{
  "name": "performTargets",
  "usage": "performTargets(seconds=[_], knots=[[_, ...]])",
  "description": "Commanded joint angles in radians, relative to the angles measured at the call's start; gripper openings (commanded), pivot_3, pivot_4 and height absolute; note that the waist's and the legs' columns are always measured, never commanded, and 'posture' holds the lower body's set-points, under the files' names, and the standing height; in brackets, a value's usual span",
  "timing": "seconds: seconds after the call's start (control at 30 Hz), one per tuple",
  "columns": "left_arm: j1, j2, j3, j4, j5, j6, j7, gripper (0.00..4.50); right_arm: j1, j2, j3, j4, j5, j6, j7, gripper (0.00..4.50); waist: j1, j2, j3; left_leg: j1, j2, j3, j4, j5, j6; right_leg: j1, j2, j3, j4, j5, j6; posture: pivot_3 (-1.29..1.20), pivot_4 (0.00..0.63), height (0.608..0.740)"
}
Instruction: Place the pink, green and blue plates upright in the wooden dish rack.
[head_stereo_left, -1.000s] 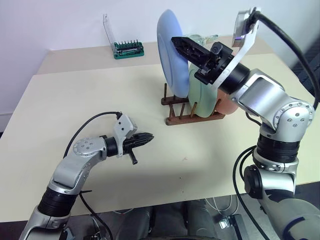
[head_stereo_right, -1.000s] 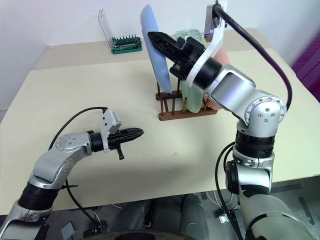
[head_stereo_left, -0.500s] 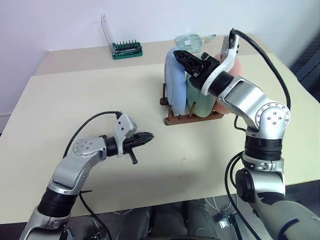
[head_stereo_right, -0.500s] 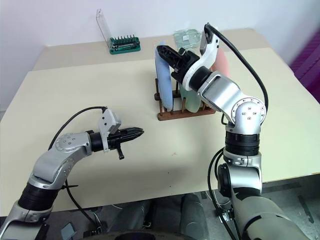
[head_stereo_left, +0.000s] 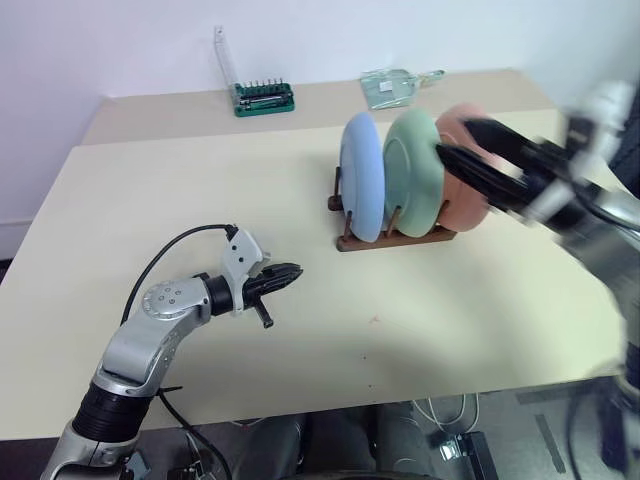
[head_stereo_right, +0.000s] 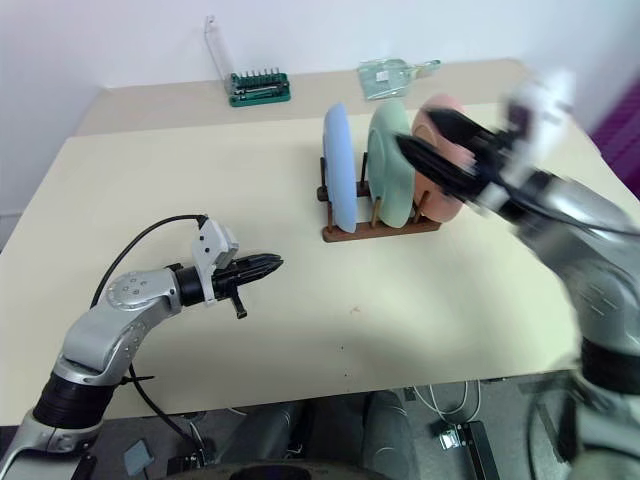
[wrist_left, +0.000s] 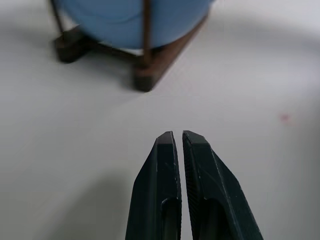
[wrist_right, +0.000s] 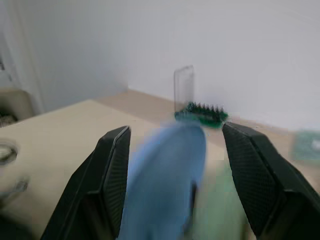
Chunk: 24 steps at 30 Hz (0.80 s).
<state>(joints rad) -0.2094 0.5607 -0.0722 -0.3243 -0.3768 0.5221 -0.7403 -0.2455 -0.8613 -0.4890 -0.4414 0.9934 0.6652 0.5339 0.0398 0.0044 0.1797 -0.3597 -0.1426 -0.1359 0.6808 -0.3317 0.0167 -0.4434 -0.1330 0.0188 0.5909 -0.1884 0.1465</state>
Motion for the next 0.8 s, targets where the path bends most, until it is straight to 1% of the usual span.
performTargets(seconds=[0.03,0.07,0.13,0.2,0.3,0.37,0.43,0.47,0.63,0.8], knots=[[0.002,0.009,0.053,0.015,0.021,-0.047,0.019,0.22,0.179,-0.033,-0.218,-0.044,0.039,0.018,0.145,2.94,0.0,0.0,0.0,0.001,0.001,0.0,0.0,0.0,0.0,0.001,0.0,0.0,0.0,0.0,0.0,0.0,0.15,0.738],[0.007,0.008,0.065,0.032,0.026,-0.056,0.027,0.22,0.255,-0.029,-0.243,-0.065,0.022,0.015,0.182,2.94,-0.002,0.001,0.0,0.002,0.001,0.0,0.0,0.0,0.0,0.001,0.0,0.0,0.001,0.0,0.0,0.0,0.15,0.738],[0.018,0.009,0.086,0.073,0.037,-0.078,0.038,0.22,0.382,-0.026,-0.231,-0.086,-0.087,-0.027,0.221,2.94,-0.004,0.001,-0.001,0.003,0.002,0.001,-0.001,-0.002,0.003,0.001,0.001,0.001,0.002,0.0,0.0,0.0,0.15,0.738],[0.029,0.0,0.088,0.101,0.062,-0.109,0.061,0.22,0.42,-0.021,-0.171,-0.039,-0.221,-0.11,0.216,2.94,-0.007,0.001,-0.001,0.004,0.003,0.002,-0.001,-0.002,0.003,0.001,0.002,0.001,0.003,0.0,0.0,0.0,0.15,0.738],[0.04,-0.008,0.088,0.145,0.091,-0.157,0.075,0.22,0.367,-0.002,-0.066,0.073,-0.354,-0.185,0.171,2.94,-0.011,0.001,0.0,0.005,0.002,0.004,0.001,-0.001,0.002,0.002,0.001,0.003,0.003,0.001,-0.001,0.0,0.15,0.738],[0.042,-0.021,0.077,0.152,0.118,-0.174,0.101,0.22,0.362,-0.013,-0.017,0.143,-0.438,-0.248,0.197,2.94,-0.005,0.0,0.0,0.005,0.002,0.003,0.002,-0.001,0.002,0.003,0.001,0.002,0.003,0.002,-0.001,0.0,0.15,0.738],[0.045,-0.031,0.083,0.164,0.124,-0.192,0.109,0.22,0.337,-0.005,0.033,0.197,-0.49,-0.293,0.207,2.94,0.002,0.0,0.0,0.004,0.002,0.002,0.002,0.0,0.0,0.002,0.001,0.002,0.003,0.001,-0.001,0.0,0.15,0.738],[0.046,-0.039,0.088,0.167,0.126,-0.198,0.119,0.22,0.319,0.006,0.052,0.225,-0.506,-0.311,0.208,2.94,0.001,0.0,0.0,0.004,0.002,0.002,0.001,0.002,-0.004,0.002,0.001,0.001,0.003,0.002,-0.001,0.0,0.15,0.738],[0.076,-0.071,0.087,0.154,0.164,-0.217,0.175,0.22,0.254,0.035,0.131,0.347,-0.587,-0.378,0.214,2.94,-0.002,-0.001,0.0,0.004,0.002,0.002,0.001,0.002,-0.003,0.001,0.001,0.001,0.003,0.002,-0.001,0.0,0.15,0.738],[0.104,-0.093,0.084,0.113,0.167,-0.206,0.206,0.22,0.206,0.04,0.14,0.422,-0.593,-0.4,0.243,2.94,-0.001,-0.001,0.0,0.004,0.002,0.002,0.001,0.002,-0.003,0.001,0.001,0.002,0.003,0.002,-0.001,0.0,0.15,0.738]])
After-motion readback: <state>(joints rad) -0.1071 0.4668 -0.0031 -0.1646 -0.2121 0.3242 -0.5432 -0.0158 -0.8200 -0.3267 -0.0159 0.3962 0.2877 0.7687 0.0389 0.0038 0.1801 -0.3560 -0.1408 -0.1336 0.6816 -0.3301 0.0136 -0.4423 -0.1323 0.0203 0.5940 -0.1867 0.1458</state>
